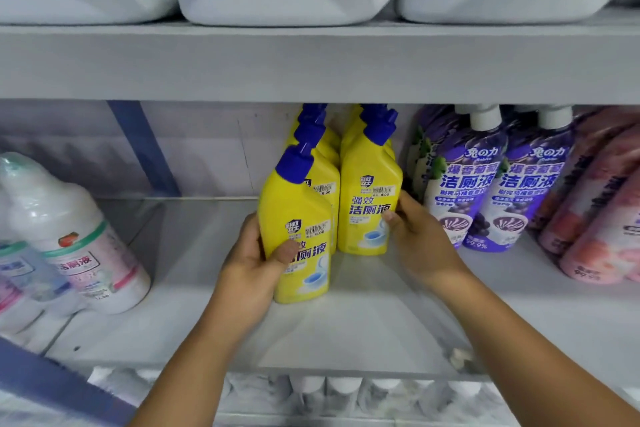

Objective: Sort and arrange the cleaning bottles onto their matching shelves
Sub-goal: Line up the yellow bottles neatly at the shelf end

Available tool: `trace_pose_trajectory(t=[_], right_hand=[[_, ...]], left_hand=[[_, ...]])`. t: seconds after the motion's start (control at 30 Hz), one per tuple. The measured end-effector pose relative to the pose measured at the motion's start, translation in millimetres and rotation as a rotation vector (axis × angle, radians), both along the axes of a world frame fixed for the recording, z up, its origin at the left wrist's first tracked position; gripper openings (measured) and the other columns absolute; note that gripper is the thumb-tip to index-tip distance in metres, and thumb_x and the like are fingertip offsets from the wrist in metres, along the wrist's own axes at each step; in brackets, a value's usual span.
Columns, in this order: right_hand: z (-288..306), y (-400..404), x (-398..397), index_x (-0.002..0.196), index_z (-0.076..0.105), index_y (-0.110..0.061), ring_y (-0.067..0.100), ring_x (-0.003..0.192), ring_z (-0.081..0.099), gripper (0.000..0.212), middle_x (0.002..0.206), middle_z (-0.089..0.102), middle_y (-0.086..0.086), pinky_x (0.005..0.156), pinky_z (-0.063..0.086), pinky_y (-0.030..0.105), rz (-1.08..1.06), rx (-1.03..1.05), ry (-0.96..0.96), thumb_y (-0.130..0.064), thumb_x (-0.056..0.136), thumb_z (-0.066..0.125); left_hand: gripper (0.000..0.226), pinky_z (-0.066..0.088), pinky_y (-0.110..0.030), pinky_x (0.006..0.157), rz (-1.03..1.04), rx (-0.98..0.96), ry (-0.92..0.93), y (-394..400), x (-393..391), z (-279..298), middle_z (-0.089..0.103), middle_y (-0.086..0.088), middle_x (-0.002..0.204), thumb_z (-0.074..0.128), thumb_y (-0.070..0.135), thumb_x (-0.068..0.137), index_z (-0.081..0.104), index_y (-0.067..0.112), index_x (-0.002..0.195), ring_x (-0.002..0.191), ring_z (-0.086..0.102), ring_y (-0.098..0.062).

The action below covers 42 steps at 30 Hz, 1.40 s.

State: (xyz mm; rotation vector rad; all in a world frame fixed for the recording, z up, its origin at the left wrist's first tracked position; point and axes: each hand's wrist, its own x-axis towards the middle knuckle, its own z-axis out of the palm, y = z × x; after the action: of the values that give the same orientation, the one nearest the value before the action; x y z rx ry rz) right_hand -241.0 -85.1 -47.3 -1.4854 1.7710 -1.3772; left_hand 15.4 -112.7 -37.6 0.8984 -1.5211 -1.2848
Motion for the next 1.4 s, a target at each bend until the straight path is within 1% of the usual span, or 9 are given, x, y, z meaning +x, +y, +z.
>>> trace_pose_trajectory(t=[0.2, 0.27, 0.37, 0.83, 0.97, 1.03, 1.1, 1.2, 1.4], right_hand=[[-6.5, -2.0, 4.8, 0.131, 0.058, -0.021, 0.016, 0.112, 0.067, 0.033, 0.123, 0.068, 0.004, 0.102, 0.052, 0.048, -0.07, -0.028, -0.049, -0.027, 0.099, 0.056], [-1.9, -2.9, 7.5, 0.138, 0.05, -0.022, 0.013, 0.116, 0.068, 0.049, 0.126, 0.07, -0.002, 0.103, 0.053, 0.049, -0.015, -0.042, -0.192, -0.029, 0.094, 0.068], [6.7, -4.8, 8.5, 0.154, 0.036, -0.021, 0.01, 0.123, 0.064, 0.079, 0.134, 0.067, -0.007, 0.106, 0.052, 0.044, 0.014, -0.051, -0.246, -0.032, 0.087, 0.078], [2.6, -8.0, 7.7, 0.144, 0.052, -0.019, 0.008, 0.119, 0.066, 0.044, 0.13, 0.07, -0.005, 0.101, 0.055, 0.031, 0.02, -0.133, -0.278, -0.01, 0.101, 0.061], [8.2, -6.4, 6.8, 0.146, 0.051, -0.024, 0.009, 0.125, 0.063, 0.044, 0.139, 0.064, -0.004, 0.104, 0.051, 0.032, 0.059, -0.112, -0.6, -0.037, 0.104, 0.052], [17.0, -16.3, 5.9, 0.128, 0.063, -0.029, -0.002, 0.111, 0.067, 0.037, 0.125, 0.07, -0.012, 0.102, 0.049, 0.031, 0.072, -0.078, -0.737, -0.051, 0.104, 0.045], [30.2, -31.7, 8.3, 0.115, 0.067, -0.026, 0.002, 0.099, 0.072, 0.035, 0.111, 0.075, -0.01, 0.095, 0.055, 0.032, 0.008, -0.08, -0.807, -0.053, 0.104, 0.047], [44.6, -49.5, 14.2, 0.128, 0.068, -0.018, 0.033, 0.112, 0.071, 0.051, 0.121, 0.074, 0.014, 0.102, 0.054, 0.053, -0.069, -0.072, -0.949, -0.056, 0.097, 0.056], [53.4, -55.6, 10.3, 0.106, 0.074, -0.02, 0.027, 0.088, 0.076, 0.042, 0.107, 0.077, 0.015, 0.074, 0.062, 0.036, -0.073, -0.026, -0.984, -0.051, 0.104, 0.046]], left_hand=[[0.047, 0.035, -0.028, 0.117, 0.275, -0.327, -0.18, -11.0, -11.9, -20.4, 0.037, 0.0, 0.144, 0.058, 0.048, 0.09, 0.046, 0.04, 0.135, 0.139, 0.042, -0.014], [0.07, 0.043, -0.036, 0.113, 0.221, -0.24, -0.168, -10.4, -17.0, -28.3, 0.042, 0.001, 0.152, 0.076, 0.039, 0.083, 0.037, 0.039, 0.142, 0.139, 0.048, -0.014], [0.103, 0.054, -0.013, 0.088, 0.12, -0.08, -0.17, -1.8, -29.6, -35.4, 0.059, 0.012, 0.139, 0.088, 0.013, 0.076, 0.024, 0.049, 0.148, 0.114, 0.063, 0.003], [0.087, 0.048, -0.003, 0.078, 0.102, -0.036, -0.152, -4.9, -36.9, -43.1, 0.062, 0.018, 0.131, 0.079, 0.019, 0.086, 0.024, 0.037, 0.151, 0.104, 0.063, 0.012], [0.091, 0.044, -0.042, 0.113, 0.144, 0.112, 0.007, -37.3, -27.6, -20.9, 0.051, 0.002, 0.152, 0.052, 0.081, 0.083, 0.036, 0.027, 0.154, 0.134, 0.053, -0.013], [0.062, 0.026, -0.04, 0.121, 0.116, 0.081, -0.002, -54.0, -25.9, -2.2, 0.029, 0.006, 0.163, 0.03, 0.056, 0.108, 0.029, 0.02, 0.159, 0.141, 0.034, -0.01], [0.072, 0.027, -0.035, 0.121, -0.021, 0.201, 0.208, -77.3, -27.5, 14.9, 0.019, 0.003, 0.167, 0.03, 0.062, 0.105, 0.02, 0.02, 0.162, 0.148, 0.03, -0.014], [0.09, 0.03, -0.054, 0.121, -0.106, 0.396, 0.327, -98.7, -38.9, 32.5, 0.039, -0.009, 0.161, 0.037, 0.079, 0.091, 0.027, 0.022, 0.161, 0.145, 0.044, -0.03], [0.08, 0.061, -0.045, 0.089, -0.205, 0.55, 0.394, -99.8, -55.5, 35.7, 0.075, -0.013, 0.117, 0.023, 0.073, 0.097, 0.074, 0.017, 0.123, 0.102, 0.074, -0.029]])
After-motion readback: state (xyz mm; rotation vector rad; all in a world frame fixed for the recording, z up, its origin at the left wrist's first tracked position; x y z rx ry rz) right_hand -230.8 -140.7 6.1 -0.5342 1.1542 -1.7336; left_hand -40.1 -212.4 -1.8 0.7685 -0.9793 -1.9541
